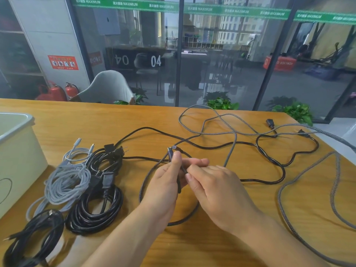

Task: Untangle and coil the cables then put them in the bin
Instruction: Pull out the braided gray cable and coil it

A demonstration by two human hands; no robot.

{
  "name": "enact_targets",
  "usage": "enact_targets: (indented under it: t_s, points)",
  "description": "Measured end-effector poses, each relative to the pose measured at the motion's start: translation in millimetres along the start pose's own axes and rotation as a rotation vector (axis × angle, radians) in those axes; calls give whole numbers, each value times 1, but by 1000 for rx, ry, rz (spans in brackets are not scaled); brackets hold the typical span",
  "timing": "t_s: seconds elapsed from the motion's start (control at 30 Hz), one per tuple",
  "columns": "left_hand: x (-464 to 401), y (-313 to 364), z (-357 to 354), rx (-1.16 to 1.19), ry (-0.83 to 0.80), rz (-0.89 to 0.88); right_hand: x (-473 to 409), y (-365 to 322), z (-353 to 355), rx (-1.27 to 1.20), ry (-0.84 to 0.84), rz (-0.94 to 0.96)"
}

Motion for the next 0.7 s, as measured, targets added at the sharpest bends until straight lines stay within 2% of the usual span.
enact_targets:
  t_s: [0.27, 0.4, 0.5, 0.63, 0.7]
  points:
    - [-1, 15, 11, 341, 127, 36, 3, -16, -11, -95, -153, 73]
    - [-3, 28, 20, 446, 139, 38, 12, -22, -27, -216, -406, 188]
    - [2, 31, 7, 428, -28, 112, 21, -20, -42, -301, -591, 205]
    - [9, 29, -10, 418, -310, 203, 20, 0, -50, -384, -680, 130]
    - [11, 26, -12, 394, -379, 246, 20, 17, -52, -389, -726, 90]
Point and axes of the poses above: each hand's wrist, its own x-axis away from the middle knuckle, its own z-axis out of the back of the hand, y = z × x, the point moved 8 cm from there along -x, towards the middle knuckle, and after that the axes turned 9 degrees about x, right-handed, at the moved point
